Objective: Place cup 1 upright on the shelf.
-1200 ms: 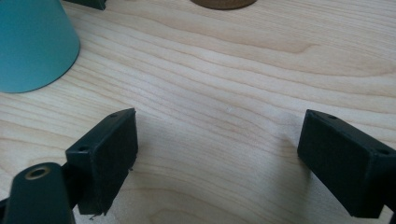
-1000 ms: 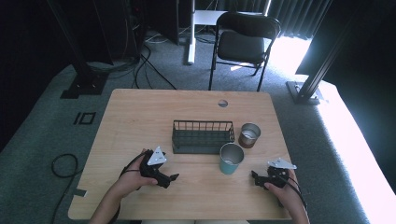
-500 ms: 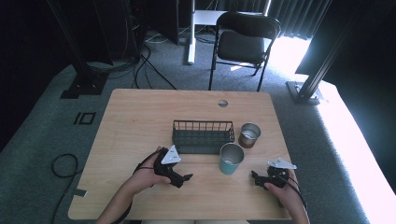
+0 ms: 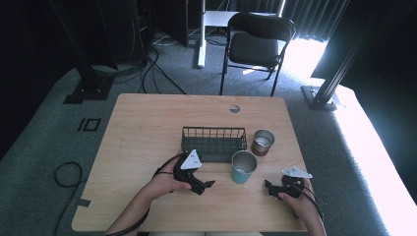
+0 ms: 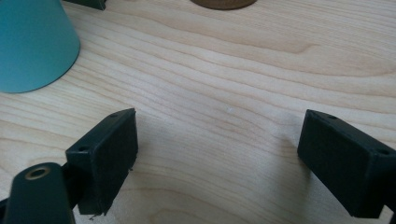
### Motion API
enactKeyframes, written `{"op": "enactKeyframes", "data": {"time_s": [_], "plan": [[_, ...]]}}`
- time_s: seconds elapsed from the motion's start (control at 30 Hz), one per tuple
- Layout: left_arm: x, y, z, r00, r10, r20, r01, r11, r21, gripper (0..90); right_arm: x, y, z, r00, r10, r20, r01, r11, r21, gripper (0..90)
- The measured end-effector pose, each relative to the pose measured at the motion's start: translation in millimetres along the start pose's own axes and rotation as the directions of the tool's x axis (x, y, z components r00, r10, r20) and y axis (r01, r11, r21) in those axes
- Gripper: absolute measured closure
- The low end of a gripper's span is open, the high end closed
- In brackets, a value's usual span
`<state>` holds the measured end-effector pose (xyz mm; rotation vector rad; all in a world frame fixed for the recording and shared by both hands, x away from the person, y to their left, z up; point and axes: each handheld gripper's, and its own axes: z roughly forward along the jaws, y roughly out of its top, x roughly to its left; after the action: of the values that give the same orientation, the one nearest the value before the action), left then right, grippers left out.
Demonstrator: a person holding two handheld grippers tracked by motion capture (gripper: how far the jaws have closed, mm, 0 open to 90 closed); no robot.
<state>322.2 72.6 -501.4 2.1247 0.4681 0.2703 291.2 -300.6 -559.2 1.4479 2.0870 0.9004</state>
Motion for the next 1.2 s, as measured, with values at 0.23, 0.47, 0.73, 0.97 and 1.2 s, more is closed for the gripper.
{"op": "enactKeyframes", "data": {"time_s": [0.23, 0.47, 0.73, 0.97, 1.2], "plan": [[-6.9, 14.5, 8.0, 0.9994, 0.03, 0.018, -0.03, 0.9994, -0.018, 0.3, 0.0, 0.0, 0.0, 1.0, 0.0, 0.0, 0.0, 1.0, 0.0, 11.8], [-10.9, 25.9, 18.4, 0.9983, 0.049, 0.031, -0.048, 0.9981, -0.039, 0.3, 0.0, 0.0, 0.0, 1.0, 0.0, 0.0, 0.0, 1.0, 0.0, 11.7], [-14.7, 38.3, 33.3, 0.9961, 0.073, 0.051, -0.07, 0.9964, -0.048, 0.4, 0.0, 0.0, 0.0, 1.0, 0.001, 0.0, -0.001, 1.0, 0.0, 11.7], [-18.1, 46.1, 46.6, 0.9936, 0.095, 0.062, -0.092, 0.9947, -0.045, 0.3, 0.0, 0.0, 0.0, 1.0, 0.001, 0.0, -0.001, 1.0, 0.0, 11.8], [-20.3, 51.7, 59.1, 0.9915, 0.108, 0.072, -0.105, 0.9932, -0.05, 0.3, -0.1, 0.0, 0.0, 1.0, 0.001, -0.001, -0.001, 1.0, 0.0, 11.8]]}}
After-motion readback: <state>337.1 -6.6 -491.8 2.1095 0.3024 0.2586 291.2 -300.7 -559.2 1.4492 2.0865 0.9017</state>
